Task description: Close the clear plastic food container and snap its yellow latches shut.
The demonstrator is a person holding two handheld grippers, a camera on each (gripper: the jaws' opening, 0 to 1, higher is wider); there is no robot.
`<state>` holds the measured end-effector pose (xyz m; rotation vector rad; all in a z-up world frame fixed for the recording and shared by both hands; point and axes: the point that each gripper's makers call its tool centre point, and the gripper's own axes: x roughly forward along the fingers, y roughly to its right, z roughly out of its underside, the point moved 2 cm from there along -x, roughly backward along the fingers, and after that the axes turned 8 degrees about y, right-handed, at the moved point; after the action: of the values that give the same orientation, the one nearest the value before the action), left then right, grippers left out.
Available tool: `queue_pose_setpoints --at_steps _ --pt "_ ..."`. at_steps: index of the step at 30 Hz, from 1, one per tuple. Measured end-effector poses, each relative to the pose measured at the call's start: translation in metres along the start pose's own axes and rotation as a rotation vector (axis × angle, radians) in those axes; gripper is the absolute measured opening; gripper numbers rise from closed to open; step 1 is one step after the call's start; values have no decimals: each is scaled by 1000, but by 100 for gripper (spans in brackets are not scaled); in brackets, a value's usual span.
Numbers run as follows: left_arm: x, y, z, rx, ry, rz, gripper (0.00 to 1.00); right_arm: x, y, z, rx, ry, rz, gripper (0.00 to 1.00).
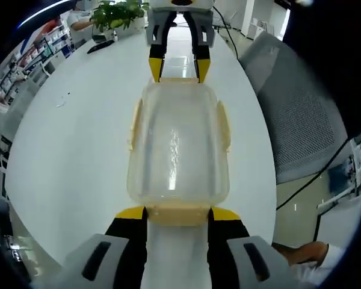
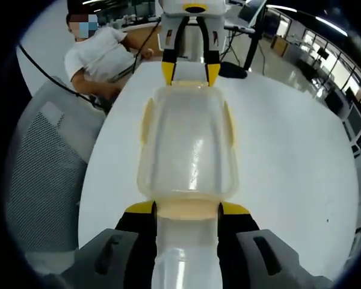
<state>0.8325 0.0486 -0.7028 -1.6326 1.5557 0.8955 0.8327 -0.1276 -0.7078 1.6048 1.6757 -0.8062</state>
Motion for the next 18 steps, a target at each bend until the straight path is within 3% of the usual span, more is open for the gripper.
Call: queue_pose_setpoints --at_steps 18 --pt "0 5 -54 -4 15 6 33 -48 -10 21 4 -2 3 36"
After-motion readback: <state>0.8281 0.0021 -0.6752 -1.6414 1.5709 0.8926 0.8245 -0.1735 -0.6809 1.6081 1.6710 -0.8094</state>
